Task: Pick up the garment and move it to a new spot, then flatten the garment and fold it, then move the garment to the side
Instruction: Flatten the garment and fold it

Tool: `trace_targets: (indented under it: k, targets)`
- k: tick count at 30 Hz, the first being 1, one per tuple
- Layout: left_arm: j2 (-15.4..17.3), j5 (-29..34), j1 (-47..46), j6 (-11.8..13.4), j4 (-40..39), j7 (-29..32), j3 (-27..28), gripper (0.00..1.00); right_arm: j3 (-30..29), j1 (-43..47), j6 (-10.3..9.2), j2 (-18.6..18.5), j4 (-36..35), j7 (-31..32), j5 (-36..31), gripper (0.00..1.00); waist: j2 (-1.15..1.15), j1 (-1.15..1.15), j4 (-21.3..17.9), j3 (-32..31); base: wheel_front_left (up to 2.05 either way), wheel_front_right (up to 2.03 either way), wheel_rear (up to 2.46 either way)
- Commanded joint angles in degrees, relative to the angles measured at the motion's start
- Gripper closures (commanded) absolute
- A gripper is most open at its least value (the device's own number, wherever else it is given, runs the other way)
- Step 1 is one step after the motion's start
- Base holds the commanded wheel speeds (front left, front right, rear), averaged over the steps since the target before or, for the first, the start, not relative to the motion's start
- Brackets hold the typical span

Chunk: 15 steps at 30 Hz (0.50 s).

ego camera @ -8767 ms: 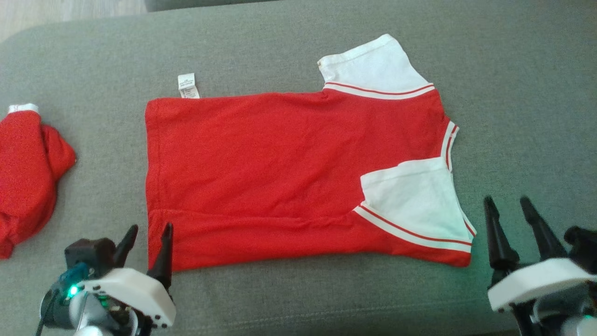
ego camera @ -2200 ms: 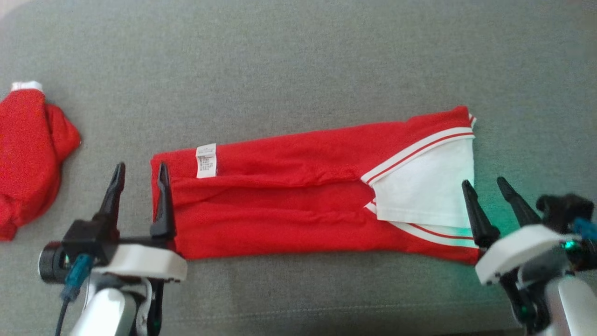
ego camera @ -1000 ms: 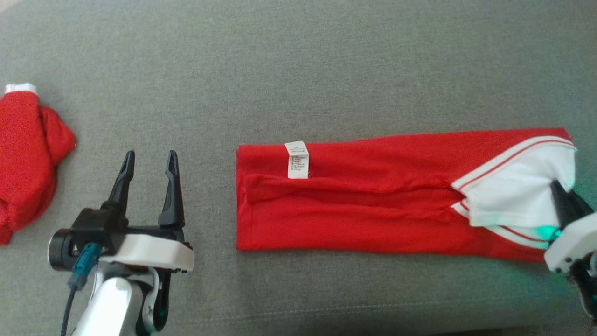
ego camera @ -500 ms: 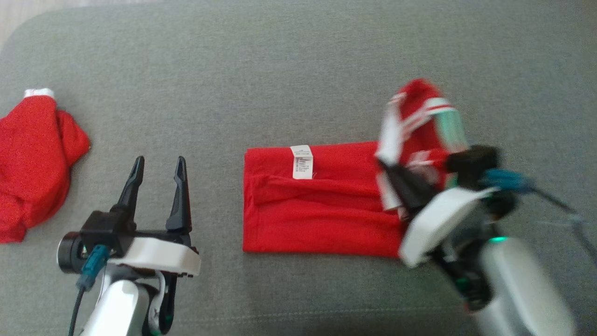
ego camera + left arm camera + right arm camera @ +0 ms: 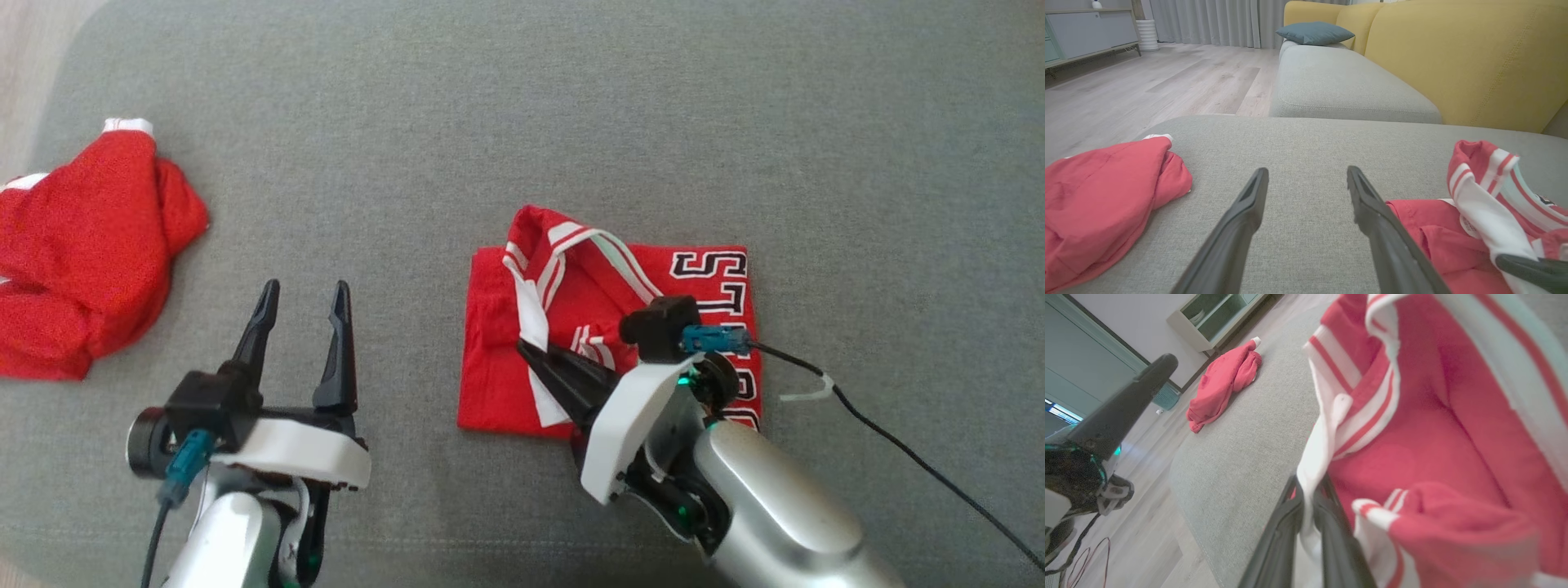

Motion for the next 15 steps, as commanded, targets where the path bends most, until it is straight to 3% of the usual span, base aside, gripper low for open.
trace_targets:
  k: [1,9,15]
  targets:
    - [0.2,0.6,-2.4,-0.3,-1.6,-0.7,1.8,0.0,1.7,-2.7,0.2,1.4,-0.8,-2.7,0.9,0.0,0.0,0.0,0.1,0.2,0.0,0.0,0.0]
    - [0.2,1.3,-2.2,-0.2,-1.3,-0.7,2.5,0.0,2.8,-6.9,0.2,1.4,-2.0,-15.4,-0.1,0.0,0.0,0.0,-0.9,0.4,0.0,0.0,0.0]
    - [0.3,1.7,-2.1,-0.1,-1.5,-0.7,3.2,0.0,-6.8,-6.1,0.2,-1.4,-6.4,-23.1,-7.8,0.0,0.0,0.0,-2.3,0.3,0.0,0.0,0.0]
